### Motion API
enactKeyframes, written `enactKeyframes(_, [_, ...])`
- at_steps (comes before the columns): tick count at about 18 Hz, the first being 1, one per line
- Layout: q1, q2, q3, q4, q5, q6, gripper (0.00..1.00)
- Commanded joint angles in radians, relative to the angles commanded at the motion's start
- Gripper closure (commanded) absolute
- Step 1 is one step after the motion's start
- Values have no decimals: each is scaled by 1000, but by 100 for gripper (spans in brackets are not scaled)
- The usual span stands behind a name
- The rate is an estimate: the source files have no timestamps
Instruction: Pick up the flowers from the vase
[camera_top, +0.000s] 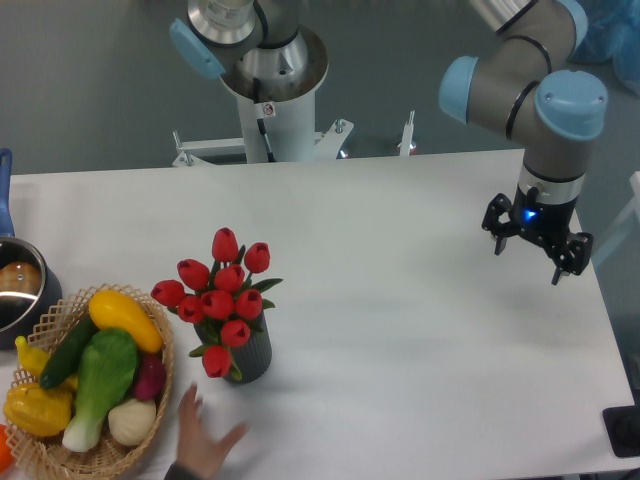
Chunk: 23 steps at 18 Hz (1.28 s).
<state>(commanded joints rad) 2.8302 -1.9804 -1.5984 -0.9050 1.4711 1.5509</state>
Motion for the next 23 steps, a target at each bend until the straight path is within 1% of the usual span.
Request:
enactKeyframes(8, [2,0,0,2,0,-2,0])
enactKeyframes(10, [3,2,-20,3,-6,-5,0])
enactKeyframes(12, [6,3,-41,17,-18,-15,0])
enactKeyframes(14, [12,5,-52,21,-37,-15,0])
enactKeyframes(17, [14,11,-101,34,-86,-9,0])
enactKeyframes(19, [18,37,-150,35,-150,-12,0])
enactKeyframes(21, [18,75,-190,31,-236,-15,0])
enactKeyframes(23, [20,106,-222,31,-288,-15,0])
